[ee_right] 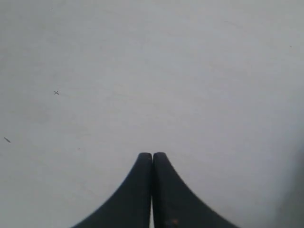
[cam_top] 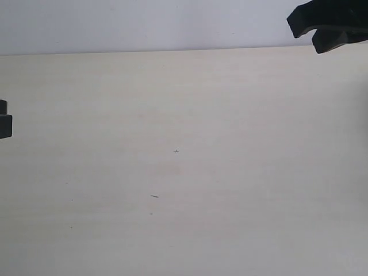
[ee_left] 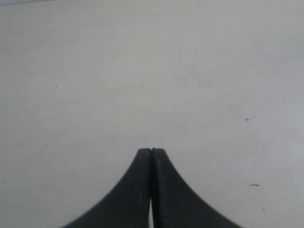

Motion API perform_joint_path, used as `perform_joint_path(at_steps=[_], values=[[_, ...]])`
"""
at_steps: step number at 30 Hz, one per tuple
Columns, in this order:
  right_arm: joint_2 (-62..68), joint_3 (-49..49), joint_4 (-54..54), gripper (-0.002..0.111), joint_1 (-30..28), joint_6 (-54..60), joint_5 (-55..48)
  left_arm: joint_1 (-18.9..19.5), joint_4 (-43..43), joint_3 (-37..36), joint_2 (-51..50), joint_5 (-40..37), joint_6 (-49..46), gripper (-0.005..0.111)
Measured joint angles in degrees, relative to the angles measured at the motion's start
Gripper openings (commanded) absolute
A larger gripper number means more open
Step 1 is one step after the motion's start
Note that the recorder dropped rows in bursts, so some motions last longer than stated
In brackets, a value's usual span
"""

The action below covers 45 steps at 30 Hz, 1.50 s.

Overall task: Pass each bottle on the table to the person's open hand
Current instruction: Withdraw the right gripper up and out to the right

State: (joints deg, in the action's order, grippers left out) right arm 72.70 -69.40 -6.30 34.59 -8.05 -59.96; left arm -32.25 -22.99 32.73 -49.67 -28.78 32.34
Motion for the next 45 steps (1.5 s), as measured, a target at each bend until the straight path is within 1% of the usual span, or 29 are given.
perform_joint_path(at_steps=[31,35,38,43,45], values=[[0.0,0.0,0.2,0.000,0.0,0.1,1.2,0.0,0.0,0.0,0.0,0.0,0.0,0.000],[-0.2,0.0,0.1,0.000,0.0,-2.7,1.6,0.0,0.0,0.0,0.0,0.0,0.0,0.000],[-1.5,0.2,2.0,0.000,0.0,-1.7,4.6,0.0,0.0,0.0,0.0,0.0,0.0,0.000],[-8.9,5.0,16.8,0.000,0.0,12.4,16.2,0.0,0.0,0.0,0.0,0.0,0.0,0.000],[-12.8,8.0,19.2,0.000,0.0,14.4,21.2,0.0,0.0,0.0,0.0,0.0,0.0,0.000]])
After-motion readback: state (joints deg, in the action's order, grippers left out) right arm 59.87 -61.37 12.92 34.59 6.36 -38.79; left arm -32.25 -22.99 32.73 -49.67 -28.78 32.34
